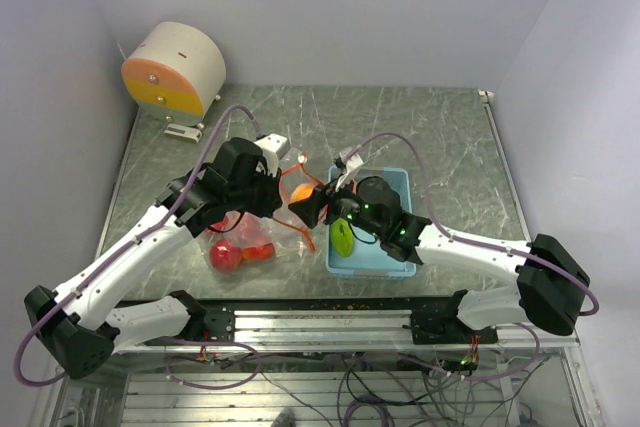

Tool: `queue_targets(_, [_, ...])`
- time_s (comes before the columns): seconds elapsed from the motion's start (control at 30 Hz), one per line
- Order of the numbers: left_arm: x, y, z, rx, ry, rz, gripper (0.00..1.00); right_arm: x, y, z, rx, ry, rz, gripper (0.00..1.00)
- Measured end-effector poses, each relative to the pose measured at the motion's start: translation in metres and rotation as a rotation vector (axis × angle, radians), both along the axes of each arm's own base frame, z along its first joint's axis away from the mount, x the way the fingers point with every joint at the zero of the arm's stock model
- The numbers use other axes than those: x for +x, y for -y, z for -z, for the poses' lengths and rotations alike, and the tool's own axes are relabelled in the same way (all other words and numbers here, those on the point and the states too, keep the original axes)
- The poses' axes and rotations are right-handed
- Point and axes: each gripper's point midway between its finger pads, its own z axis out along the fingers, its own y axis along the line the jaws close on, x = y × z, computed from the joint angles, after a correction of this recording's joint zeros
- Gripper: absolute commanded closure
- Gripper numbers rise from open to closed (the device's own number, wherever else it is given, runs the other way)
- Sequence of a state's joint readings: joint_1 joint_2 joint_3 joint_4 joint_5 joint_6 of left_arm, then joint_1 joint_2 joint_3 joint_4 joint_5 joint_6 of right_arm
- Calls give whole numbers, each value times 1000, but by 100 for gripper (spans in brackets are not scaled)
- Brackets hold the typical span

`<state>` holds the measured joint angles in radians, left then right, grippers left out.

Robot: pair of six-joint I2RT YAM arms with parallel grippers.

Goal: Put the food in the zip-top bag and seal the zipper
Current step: Place the fake fruit in the zipper food storage bag.

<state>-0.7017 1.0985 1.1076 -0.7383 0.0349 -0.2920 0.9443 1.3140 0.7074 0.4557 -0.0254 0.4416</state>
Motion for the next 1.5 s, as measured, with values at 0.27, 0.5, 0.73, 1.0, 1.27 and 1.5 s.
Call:
queue_targets(0.27, [-14, 15, -22, -111, 5, 79, 93, 46, 24, 0, -153, 27, 283, 33])
queue_targets(0.5, [-21, 49, -27, -256, -18, 204, 93, 51, 39, -13, -290, 78, 403, 23])
queue_targets(0.73, [-13, 74, -9, -323, -49, 268, 93, 33, 65, -5, -462, 101, 405, 2])
queue_targets(1.0, [-6, 80, 13, -322, -64, 267, 93, 15, 78, -12, -488, 93, 352, 1])
queue_targets(1.27, [0, 78, 20, -294, -57, 235, 93, 0, 83, -60, -316, 110, 334, 11])
queue_targets(1.5, [-6, 69, 6, -295, -35, 227, 93, 12, 114, -40, -354, 36, 484, 15])
